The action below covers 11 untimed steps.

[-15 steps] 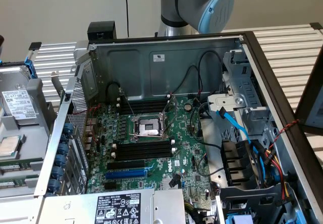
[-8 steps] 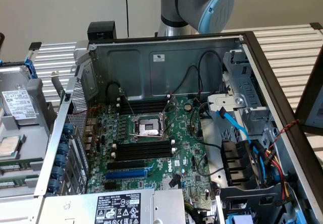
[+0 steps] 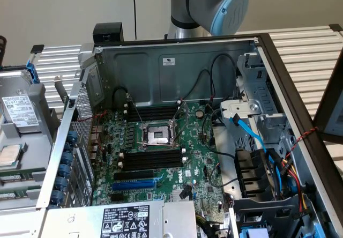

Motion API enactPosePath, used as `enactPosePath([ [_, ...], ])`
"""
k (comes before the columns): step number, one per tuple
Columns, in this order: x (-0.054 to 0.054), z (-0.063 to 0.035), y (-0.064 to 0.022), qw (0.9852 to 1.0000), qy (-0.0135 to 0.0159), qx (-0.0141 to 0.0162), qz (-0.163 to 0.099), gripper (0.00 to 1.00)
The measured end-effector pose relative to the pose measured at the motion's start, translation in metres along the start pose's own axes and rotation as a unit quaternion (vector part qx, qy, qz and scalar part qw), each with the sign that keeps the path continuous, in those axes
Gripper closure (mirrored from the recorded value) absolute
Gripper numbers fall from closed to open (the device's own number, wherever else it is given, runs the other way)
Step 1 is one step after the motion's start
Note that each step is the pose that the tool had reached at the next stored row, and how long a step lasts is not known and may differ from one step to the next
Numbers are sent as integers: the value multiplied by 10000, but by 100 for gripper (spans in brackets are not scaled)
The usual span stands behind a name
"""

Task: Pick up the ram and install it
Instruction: 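Pick up the ram and move it above insertion slot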

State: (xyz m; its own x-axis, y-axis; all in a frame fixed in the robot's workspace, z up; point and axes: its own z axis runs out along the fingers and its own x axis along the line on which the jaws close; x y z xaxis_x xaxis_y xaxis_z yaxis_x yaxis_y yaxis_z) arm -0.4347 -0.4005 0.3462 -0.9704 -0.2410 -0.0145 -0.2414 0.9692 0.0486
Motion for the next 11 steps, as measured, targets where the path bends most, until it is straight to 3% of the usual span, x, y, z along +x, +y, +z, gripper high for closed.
enactPosePath([
  [6,1,75,-4,9985,26,-8,-546,89],
  [11,2,135,-7,9950,48,-15,-997,89],
])
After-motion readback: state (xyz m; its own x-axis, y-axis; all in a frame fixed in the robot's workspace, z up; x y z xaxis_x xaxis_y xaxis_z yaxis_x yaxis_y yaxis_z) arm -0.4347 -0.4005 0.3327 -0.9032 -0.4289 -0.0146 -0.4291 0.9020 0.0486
